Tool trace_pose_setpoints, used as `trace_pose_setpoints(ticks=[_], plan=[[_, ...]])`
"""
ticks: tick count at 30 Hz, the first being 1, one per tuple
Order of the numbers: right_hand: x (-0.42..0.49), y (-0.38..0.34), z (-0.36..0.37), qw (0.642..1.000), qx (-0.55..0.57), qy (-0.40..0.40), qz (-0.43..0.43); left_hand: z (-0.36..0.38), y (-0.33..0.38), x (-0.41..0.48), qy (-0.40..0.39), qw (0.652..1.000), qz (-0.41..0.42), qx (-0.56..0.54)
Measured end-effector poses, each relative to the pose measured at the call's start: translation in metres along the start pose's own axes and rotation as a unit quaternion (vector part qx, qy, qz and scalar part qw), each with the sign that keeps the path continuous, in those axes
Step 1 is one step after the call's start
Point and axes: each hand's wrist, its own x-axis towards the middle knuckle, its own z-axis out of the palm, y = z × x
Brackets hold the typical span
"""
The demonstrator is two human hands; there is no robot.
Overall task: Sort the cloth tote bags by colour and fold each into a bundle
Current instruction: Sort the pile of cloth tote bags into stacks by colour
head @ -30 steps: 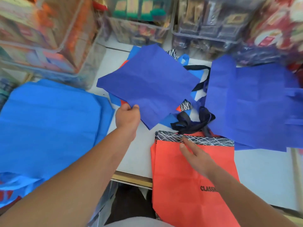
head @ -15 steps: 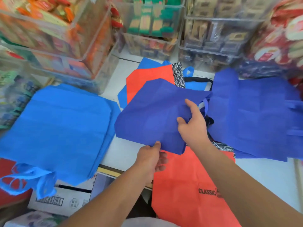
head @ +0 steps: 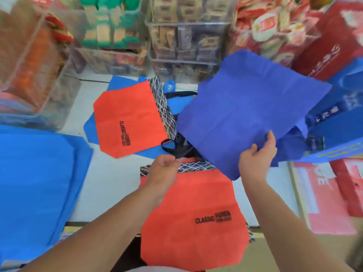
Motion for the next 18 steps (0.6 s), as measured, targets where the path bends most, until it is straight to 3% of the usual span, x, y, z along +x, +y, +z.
trace_pose_setpoints(ticks=[4,7,9,13,15,18], plan=[[0.012,0.037,-0.001,0.990,-0.070,-0.084,0.088,0.012,-0.005,0.002,-0.054,0.997,0.013,0.062],[0.036,0.044,-0.009,0.975,-0.155,-0.155,0.034,0.010,-0.009,0.006,-0.075,0.991,0.010,0.113],[0.054,0.040,-0.012,0.957,-0.243,-0.157,-0.030,0.008,-0.014,0.008,-0.081,0.989,0.005,0.121],[0.072,0.032,0.000,0.853,-0.506,-0.070,-0.110,0.011,-0.023,0.011,-0.076,0.990,-0.008,0.116],[0.054,0.030,0.019,0.849,-0.492,-0.106,-0.160,0.014,-0.027,0.011,-0.073,0.991,-0.014,0.114],[0.006,0.037,0.056,0.848,-0.424,-0.257,-0.188,0.015,-0.031,0.014,-0.072,0.989,-0.006,0.127]])
